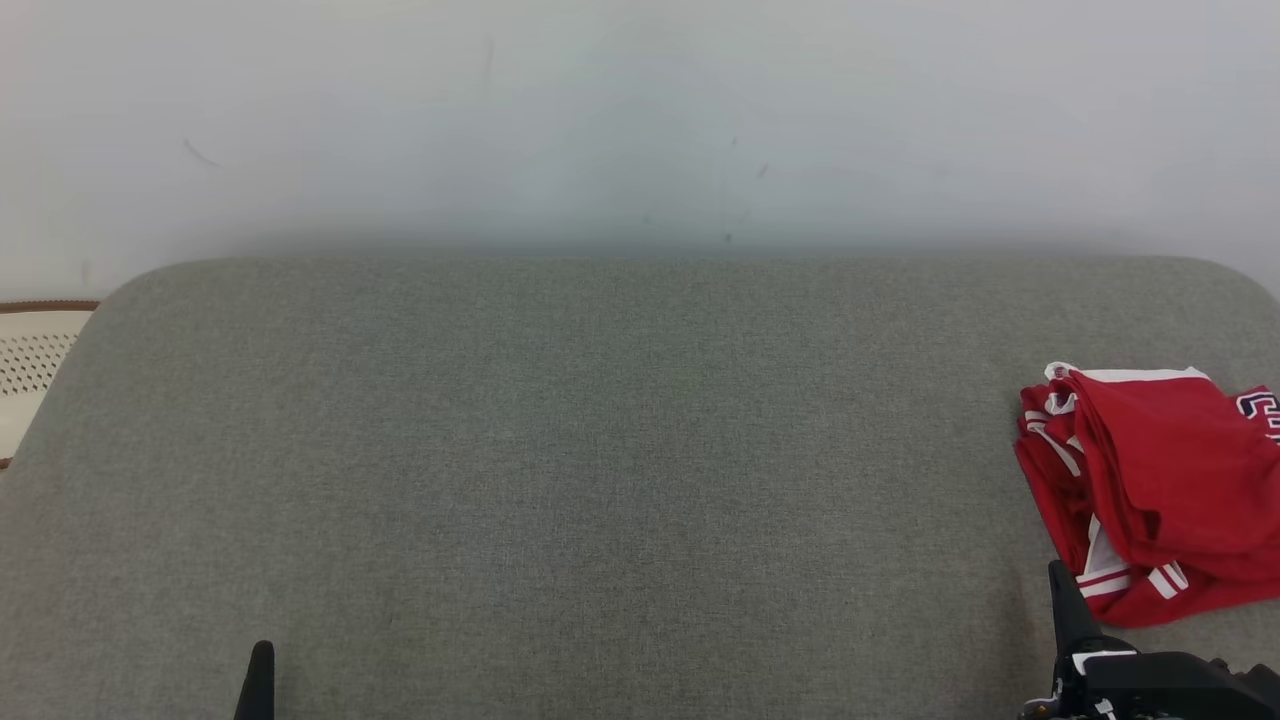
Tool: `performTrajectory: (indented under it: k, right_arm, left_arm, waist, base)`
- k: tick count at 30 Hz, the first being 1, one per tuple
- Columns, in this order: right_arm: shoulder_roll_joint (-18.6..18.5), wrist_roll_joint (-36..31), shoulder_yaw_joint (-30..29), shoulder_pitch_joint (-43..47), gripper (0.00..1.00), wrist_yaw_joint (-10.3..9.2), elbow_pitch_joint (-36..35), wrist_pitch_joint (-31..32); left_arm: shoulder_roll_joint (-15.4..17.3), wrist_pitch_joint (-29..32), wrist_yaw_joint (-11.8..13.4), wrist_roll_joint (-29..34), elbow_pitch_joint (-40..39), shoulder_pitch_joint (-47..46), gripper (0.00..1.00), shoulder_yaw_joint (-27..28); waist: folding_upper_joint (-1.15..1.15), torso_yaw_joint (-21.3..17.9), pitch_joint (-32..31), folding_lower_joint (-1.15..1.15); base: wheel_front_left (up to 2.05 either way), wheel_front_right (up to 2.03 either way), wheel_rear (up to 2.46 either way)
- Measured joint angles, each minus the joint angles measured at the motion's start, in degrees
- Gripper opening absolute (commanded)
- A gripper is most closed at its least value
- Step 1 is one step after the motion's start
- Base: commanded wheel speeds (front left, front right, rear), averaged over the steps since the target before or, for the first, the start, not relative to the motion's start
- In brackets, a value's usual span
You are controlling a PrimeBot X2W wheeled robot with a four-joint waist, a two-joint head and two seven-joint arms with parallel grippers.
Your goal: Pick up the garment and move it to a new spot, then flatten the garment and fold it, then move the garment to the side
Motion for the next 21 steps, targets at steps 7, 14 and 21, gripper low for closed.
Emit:
performTrajectory:
  k: [7,14,21]
  right_arm:
    - [0.16,3.5,-0.62,-0.07,0.0,0.01,-0.42,0.83]
    - [0.33,6.87,-1.22,-0.12,0.0,0.0,-0.83,1.65]
    - [0.47,10.0,-1.79,-0.14,0.0,0.0,-1.21,2.54]
  left_arm:
    - [0.02,0.84,-0.07,-3.53,-0.22,-0.01,0.0,0.13]
    - [0.05,1.66,-0.35,-6.9,-0.53,-0.05,0.0,0.25]
    - [0.09,2.57,-0.49,-10.12,-0.79,-0.13,0.0,0.38]
  waist:
    - [0.0,0.15,0.1,0.0]
    - [0.0,0.3,0.2,0.0]
    - [0.0,0.44,0.3,0.0]
  base:
    - [0.0,0.0,0.0]
    - [0.0,0.0,0.0]
    - [0.0,0.0,0.0]
